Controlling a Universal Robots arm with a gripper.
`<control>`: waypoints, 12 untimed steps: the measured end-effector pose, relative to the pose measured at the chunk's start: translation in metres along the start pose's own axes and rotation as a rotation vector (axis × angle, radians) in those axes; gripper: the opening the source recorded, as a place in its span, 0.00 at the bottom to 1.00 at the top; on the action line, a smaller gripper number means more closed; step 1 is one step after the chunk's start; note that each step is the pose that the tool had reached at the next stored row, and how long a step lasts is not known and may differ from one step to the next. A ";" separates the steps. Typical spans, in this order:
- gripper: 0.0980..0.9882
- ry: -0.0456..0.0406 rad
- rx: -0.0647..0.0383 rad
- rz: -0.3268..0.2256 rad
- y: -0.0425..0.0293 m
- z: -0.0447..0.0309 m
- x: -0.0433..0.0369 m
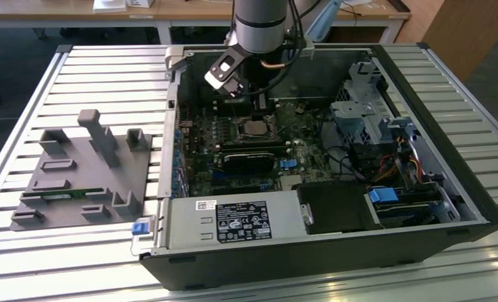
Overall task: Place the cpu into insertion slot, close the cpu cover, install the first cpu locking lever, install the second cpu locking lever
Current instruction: 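Close the cpu cover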
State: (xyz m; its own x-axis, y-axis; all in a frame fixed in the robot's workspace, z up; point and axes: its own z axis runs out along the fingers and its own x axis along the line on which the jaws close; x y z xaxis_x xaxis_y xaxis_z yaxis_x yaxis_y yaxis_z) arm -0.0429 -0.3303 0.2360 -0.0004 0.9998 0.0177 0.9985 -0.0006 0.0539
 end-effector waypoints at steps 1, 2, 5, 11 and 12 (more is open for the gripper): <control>0.01 -0.0001 0.000 0.000 0.0005 0.0000 -0.0005; 0.01 0.0000 0.001 0.000 0.0022 0.0002 -0.0005; 0.01 0.0011 0.004 0.000 0.0100 0.0005 -0.0006; 0.01 0.0014 0.005 0.000 0.0115 -0.0076 -0.0004; 0.01 0.0014 0.005 0.000 0.0117 -0.0108 -0.0004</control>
State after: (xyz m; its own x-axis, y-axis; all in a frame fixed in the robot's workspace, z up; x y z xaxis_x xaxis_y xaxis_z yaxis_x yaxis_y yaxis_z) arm -0.0318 -0.3308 0.2473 -0.0002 0.9998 0.0191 0.9988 -0.0007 0.0486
